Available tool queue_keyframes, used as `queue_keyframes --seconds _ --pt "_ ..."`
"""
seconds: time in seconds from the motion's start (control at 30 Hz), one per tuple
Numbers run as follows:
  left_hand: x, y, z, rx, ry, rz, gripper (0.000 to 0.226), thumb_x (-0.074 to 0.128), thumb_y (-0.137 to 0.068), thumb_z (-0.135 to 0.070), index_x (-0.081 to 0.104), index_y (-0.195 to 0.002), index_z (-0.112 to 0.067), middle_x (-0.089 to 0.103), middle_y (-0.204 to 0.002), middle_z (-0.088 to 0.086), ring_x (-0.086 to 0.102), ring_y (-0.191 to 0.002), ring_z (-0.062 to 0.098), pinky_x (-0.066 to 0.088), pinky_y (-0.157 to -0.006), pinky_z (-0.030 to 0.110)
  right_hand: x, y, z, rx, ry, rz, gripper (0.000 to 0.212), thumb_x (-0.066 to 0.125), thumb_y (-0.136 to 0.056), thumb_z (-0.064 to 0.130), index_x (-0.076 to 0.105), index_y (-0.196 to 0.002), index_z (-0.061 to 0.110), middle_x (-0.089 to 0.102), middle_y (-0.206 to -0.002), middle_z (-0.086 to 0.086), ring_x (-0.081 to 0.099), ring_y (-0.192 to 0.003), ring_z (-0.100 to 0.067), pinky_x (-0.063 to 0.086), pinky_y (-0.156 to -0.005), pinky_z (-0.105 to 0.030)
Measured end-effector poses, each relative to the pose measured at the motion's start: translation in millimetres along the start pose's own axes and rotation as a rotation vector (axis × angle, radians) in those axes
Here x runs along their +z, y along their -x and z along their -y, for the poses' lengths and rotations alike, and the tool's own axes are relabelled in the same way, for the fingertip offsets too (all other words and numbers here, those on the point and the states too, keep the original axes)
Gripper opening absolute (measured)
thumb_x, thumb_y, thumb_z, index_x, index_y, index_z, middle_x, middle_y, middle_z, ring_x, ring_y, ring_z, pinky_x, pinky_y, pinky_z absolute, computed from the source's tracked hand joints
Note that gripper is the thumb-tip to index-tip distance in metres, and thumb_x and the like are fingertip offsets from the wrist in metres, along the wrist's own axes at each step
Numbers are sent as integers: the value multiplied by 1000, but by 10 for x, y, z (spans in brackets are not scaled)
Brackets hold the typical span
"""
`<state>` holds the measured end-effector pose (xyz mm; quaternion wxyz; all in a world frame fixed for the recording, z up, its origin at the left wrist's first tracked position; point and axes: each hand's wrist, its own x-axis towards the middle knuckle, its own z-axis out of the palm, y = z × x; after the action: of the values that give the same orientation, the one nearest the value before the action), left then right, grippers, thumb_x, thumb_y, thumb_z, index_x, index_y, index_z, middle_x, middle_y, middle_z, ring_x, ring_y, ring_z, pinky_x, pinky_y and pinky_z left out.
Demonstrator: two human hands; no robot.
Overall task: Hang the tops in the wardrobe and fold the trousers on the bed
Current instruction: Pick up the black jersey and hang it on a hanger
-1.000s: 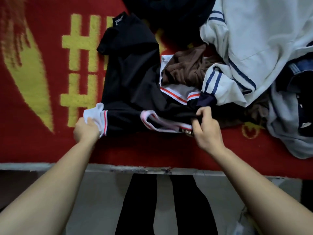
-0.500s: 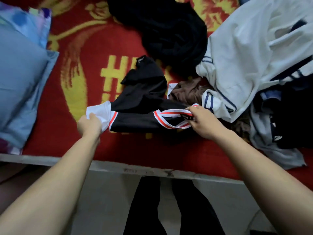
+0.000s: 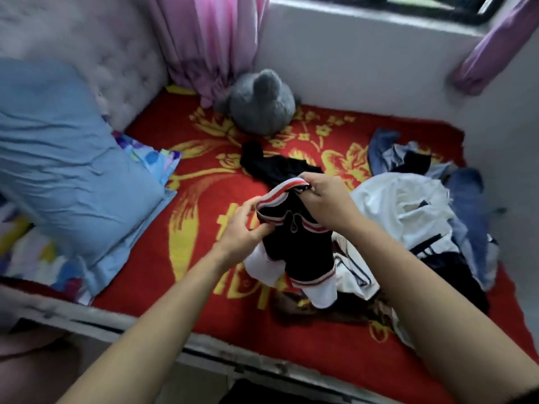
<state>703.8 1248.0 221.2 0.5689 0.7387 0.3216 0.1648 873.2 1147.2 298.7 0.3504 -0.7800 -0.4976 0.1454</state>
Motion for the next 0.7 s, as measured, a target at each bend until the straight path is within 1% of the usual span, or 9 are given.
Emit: queue_keyframes --seconds 0.03,0.07,0.13,0.17,0.27,0.37,0.47,0.63,0.7 --pt "28 48 -113 -10 21 13 50 72 -84 -38 54 -129 -27 66 -109 -11 60 -100 -6 49 -81 15 -66 5 113 -28 -1 12 23 38 -74 41 60 -70 35 62 -64 5 60 -65 -19 49 -61 -42" --pt "33 93 -224 -41 33 -20 44 70 -87 -41 55 -125 -25 70 -98 -4 65 -89 2 52 -72 23 -126 13 203 -58 6 23 21 37 -72 42 57 -66 39 60 -62 8 59 -63 -17 48 -60 -41" --pt "-26 148 -388 -61 -32 -196 28 64 -92 -44 63 -105 -20 70 -81 11 61 -66 18 47 -60 39 -253 36 327 -107 54 20 20 43 -76 38 61 -67 36 61 -64 9 59 -64 -16 48 -60 -39" --pt "-86 173 -438 -52 -98 -301 20 63 -93 -39 66 -93 -19 69 -76 11 58 -64 19 45 -59 40 -314 40 352 -130 101 4 18 50 -78 32 67 -73 29 65 -68 7 61 -68 -17 48 -61 -36" --pt "-355 335 -536 -47 -263 -518 7 65 -85 -22 64 -78 -24 60 -64 -6 57 -64 16 40 -57 30 -498 30 312 -171 280 -39 16 65 -78 22 74 -90 29 71 -84 8 62 -81 -17 39 -64 -28" --pt "-621 655 -516 -93 -406 -613 14 70 -79 -18 65 -74 -31 57 -56 -13 56 -58 7 36 -52 20 -647 45 176 -165 299 7 28 66 -76 16 72 -98 31 66 -92 9 59 -88 -16 39 -69 -28" --pt "-864 1134 -411 -135 -424 -824 16 70 -77 -11 68 -76 -27 58 -59 -13 62 -65 18 41 -60 25 -576 -43 62 -155 221 13 42 64 -69 7 71 -104 30 58 -88 8 57 -87 -18 44 -75 -30" --pt "-950 2156 -268 -271 -470 -1119 14 68 -80 -15 70 -86 -27 62 -68 -13 60 -71 17 40 -65 26 198 -9 335 -146 70 195 24 66 -79 23 71 -102 26 64 -91 5 61 -97 -24 45 -78 -30" --pt "-1032 2593 -274 -322 -505 -1205 16 66 -83 -15 74 -95 -22 70 -82 -1 63 -79 22 44 -69 28 566 137 667 -190 27 276 22 62 -83 23 71 -103 24 67 -98 -2 61 -103 -29 44 -81 -32"
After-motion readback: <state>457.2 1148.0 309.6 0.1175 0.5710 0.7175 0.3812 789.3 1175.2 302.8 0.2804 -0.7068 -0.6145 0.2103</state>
